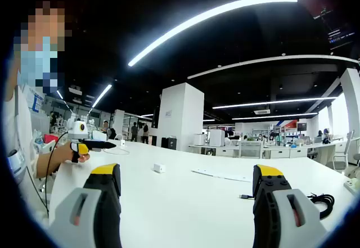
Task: Plug the desk Type‑C cable into the charger adapter.
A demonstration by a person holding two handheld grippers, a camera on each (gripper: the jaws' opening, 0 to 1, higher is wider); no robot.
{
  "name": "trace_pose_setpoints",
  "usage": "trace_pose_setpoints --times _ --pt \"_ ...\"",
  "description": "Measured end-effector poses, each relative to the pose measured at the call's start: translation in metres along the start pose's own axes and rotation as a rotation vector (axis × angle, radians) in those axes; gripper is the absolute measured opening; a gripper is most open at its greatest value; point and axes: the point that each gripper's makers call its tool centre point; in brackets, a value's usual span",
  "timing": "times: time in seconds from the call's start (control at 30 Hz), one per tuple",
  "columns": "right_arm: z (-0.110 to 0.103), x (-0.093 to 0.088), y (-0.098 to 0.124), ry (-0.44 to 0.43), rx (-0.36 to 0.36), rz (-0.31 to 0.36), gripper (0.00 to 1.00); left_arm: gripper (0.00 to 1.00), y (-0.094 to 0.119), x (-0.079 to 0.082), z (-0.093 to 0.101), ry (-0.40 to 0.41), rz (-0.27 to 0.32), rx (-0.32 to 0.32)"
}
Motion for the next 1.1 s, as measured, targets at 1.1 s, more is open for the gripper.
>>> trace_pose_setpoints --times 1.1 --pt "-0.0003 0.0021 0.0007 0.003 0.002 0.007 1.0 0.98 -0.0042 -0.004 0.0036 -0.001 -0.018 -0.012"
Point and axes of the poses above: the point that each gripper's makers call its tool centre point, and the gripper's own axes: y roughly backward along the fingers, z roughly to its right, x roughly out of its top, and after that the axes turned 13 degrees about -y, right-handed
